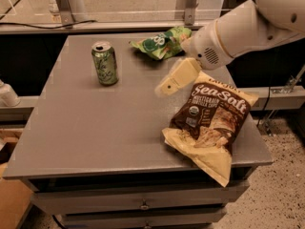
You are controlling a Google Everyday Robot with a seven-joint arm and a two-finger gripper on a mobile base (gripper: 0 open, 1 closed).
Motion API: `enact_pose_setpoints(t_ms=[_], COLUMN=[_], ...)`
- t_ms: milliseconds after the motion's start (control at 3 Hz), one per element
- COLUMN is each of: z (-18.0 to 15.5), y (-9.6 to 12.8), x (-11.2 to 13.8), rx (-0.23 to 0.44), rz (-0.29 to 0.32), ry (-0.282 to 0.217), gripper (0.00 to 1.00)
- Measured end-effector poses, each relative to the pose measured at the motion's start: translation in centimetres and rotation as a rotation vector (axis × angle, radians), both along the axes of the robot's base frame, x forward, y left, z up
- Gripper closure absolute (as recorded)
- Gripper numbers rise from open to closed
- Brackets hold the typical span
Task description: Knock green can over
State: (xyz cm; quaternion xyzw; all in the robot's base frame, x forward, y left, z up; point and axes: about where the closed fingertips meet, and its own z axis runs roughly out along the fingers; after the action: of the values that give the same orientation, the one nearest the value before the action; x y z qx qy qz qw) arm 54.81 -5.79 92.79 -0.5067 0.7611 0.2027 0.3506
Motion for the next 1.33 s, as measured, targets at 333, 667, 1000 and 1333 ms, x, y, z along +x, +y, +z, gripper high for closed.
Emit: enact_pose_setpoints(t_ms=[333,667,1000,1333], z=[-0.7,-1.4,-2.1,-2.8], y=[3.6,7.7,11.1,13.2], x=[1.3,2.2,3.4,5.4], rx=[0.071,0.135,0.175,0.204], rz=[0.023,0.046,0.049,0.030], ry=[-0.017,-0.037,-0.047,-0.045], gripper=[0.00,0.00,0.00,0.00])
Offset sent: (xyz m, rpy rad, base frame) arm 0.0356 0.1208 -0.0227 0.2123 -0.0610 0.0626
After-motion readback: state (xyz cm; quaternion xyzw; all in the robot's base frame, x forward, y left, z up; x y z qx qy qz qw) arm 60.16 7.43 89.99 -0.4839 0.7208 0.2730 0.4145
